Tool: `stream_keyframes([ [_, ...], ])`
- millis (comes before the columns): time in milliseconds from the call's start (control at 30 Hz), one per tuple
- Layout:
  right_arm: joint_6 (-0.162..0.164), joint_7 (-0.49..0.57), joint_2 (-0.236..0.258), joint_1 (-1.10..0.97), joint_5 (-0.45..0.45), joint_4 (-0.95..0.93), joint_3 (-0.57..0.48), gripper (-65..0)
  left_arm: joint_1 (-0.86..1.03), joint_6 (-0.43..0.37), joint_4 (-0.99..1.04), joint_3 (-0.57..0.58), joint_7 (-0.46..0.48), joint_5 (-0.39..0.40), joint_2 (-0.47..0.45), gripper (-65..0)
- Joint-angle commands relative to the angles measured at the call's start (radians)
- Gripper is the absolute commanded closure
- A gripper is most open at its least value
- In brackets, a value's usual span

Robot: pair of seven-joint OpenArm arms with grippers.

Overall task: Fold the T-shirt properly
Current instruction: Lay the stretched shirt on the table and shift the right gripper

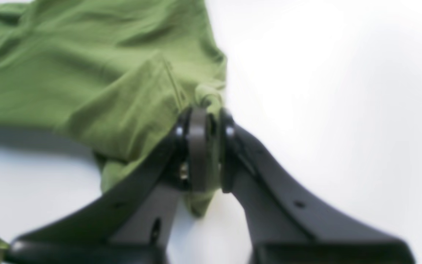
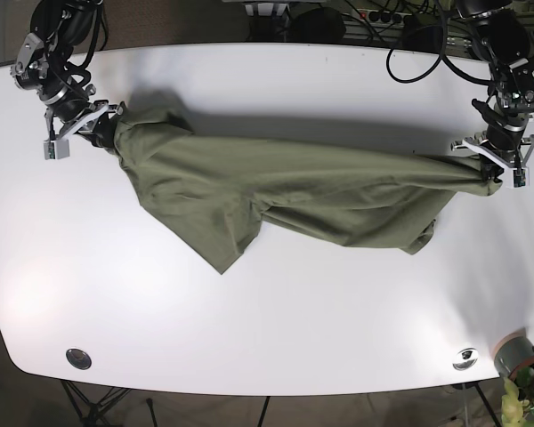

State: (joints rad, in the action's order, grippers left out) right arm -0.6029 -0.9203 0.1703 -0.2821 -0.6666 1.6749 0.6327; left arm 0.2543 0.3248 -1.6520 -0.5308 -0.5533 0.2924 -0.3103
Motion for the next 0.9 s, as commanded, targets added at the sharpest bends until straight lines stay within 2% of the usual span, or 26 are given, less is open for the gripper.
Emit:
stream_keyframes([
  [0, -0.002, 0.022, 0.018, -0.003, -0.020, 0.026, 0.003, -16.2, -0.005, 0.044, -0.017, -0.025, 0.028, 0.009, -0.017, 0.0],
  [67, -0.002, 0.020, 0.016, -0.003, -0.017, 0.047, 0.003, -29.6, -0.005, 0.072, -0.017, -0.047, 0.026, 0.009, -0.017, 0.0],
  [133, -0.002, 0.020, 0.015, -0.003, -0.020, 0.063, 0.003, -39.2, -0.005, 0.079, -0.017, -0.056, 0.025, 0.009, -0.017, 0.0],
  [167, -0.002, 0.020, 0.015, -0.003, -0.020, 0.078, 0.003, -46.6, -0.005, 0.079, -0.017, -0.061, 0.025, 0.009, -0.017, 0.0],
  [200, -0.002, 0.020, 0.015, -0.001, -0.020, 0.089, 0.002, -50.4, -0.005, 0.079, -0.017, -0.061, 0.025, 0.009, -0.017, 0.0],
  [267, -0.002, 0.020, 0.015, 0.007, -0.020, 0.101, 0.002, -54.1, -0.005, 0.079, -0.021, -0.062, 0.025, 0.009, -0.017, 0.0],
  [400, 0.005, 0.014, 0.016, 0.074, -0.008, 0.089, -0.018, -51.4, -0.003, 0.081, -0.018, -0.062, 0.025, 0.009, -0.017, 0.0],
  [567, 0.007, -0.027, 0.019, 0.182, 0.035, 0.003, -0.101, -48.0, -0.003, 0.081, -0.018, -0.061, 0.025, 0.009, -0.017, 0.0],
  [867, 0.007, -0.019, 0.013, 0.323, 0.155, -0.167, -0.221, -47.9, -0.003, 0.081, -0.018, -0.059, 0.023, 0.008, -0.017, 0.0],
])
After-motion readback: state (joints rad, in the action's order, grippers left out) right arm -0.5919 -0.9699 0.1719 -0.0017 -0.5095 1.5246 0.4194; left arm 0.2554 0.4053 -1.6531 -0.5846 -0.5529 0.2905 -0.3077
